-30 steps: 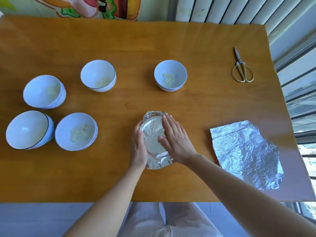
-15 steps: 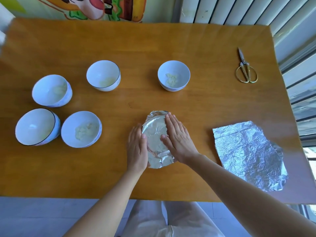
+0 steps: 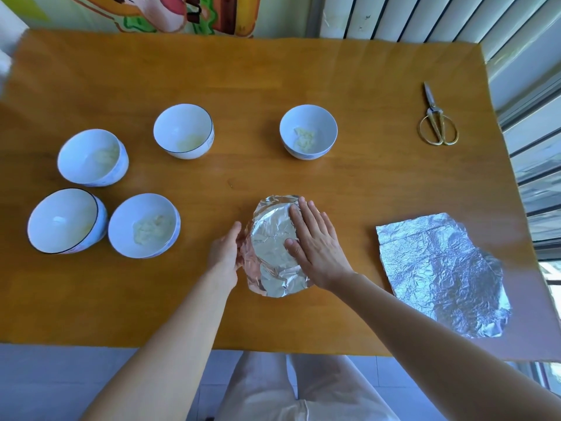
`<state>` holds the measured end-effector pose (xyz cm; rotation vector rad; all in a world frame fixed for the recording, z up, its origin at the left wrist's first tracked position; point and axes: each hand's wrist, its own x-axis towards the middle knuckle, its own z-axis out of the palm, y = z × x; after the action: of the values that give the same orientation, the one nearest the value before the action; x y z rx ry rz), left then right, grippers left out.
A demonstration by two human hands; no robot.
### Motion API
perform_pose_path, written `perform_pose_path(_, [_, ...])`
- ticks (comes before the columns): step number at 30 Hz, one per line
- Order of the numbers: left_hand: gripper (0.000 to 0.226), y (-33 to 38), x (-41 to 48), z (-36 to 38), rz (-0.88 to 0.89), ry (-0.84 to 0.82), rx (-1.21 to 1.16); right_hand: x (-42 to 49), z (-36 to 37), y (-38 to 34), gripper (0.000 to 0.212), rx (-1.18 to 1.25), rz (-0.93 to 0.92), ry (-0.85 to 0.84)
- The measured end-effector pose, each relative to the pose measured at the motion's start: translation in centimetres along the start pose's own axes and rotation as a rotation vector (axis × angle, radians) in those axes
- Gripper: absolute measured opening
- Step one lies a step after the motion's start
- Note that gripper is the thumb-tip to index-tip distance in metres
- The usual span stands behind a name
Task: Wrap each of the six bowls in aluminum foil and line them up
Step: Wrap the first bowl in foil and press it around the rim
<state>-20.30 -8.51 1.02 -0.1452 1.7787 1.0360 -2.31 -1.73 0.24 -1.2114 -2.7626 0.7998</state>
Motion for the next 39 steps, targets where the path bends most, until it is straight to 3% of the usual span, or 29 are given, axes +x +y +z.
perform_pose_path(3, [0.027, 0.1, -0.1, -0.3, -0.055, -0.085, -0.112, 0.0, 0.1, 0.0, 0.073, 0.007, -0.002, 0.002])
perform_pose_path(13, [0.019, -0.5, 0.5, 0.8, 0.154, 0.142, 0.154, 0.0, -0.1, -0.2, 0.075, 0.016, 0.005, -0.002])
perform_pose_path(15, [0.013, -0.6, 0.3, 0.6, 0.331, 0.302, 0.238, -0.1, -0.1, -0.2, 0.075, 0.019, 0.000, -0.009])
perform_pose_path(17, [0.025, -0.6, -0.3, 0.3, 0.733, 0.416, 0.403, -0.1, 0.0, 0.0, 0.075, 0.022, -0.004, -0.004])
perform_pose_path(19, [0.036, -0.3, -0.8, 0.8, 1.078, 0.242, 0.600, -0.1, 0.1, 0.0, 0.074, 0.042, -0.005, 0.013])
perform_pose_path(20, [0.042, -0.4, -0.9, 1.3, 1.159, 0.115, 0.720, -0.1, 0.2, 0.1, 0.075, 0.061, -0.006, 0.026])
perform_pose_path(22, [0.054, -1.0, -0.5, 2.1, 1.197, -0.024, 0.933, -0.1, 0.3, 0.1, 0.077, 0.133, -0.001, 0.044])
perform_pose_path(24, [0.064, -1.8, 0.0, 2.5, 1.160, -0.023, 1.023, -0.1, 0.6, 0.2, 0.076, 0.276, 0.017, 0.050])
perform_pose_path(32, [0.068, -3.1, 0.4, 2.9, 1.154, 0.082, 1.018, 0.0, 1.0, -0.6, 0.054, 1.115, 0.300, 0.255])
perform_pose_path(36, [0.071, -3.0, 0.4, 2.9, 1.180, 0.086, 1.027, 0.0, 1.6, -0.8, 0.052, 1.221, 0.353, 0.264])
perform_pose_path(39, [0.079, -2.6, -0.1, 2.2, 1.222, 0.077, 1.041, -0.6, 0.7, 0.1, 0.059, 1.114, 0.318, 0.268])
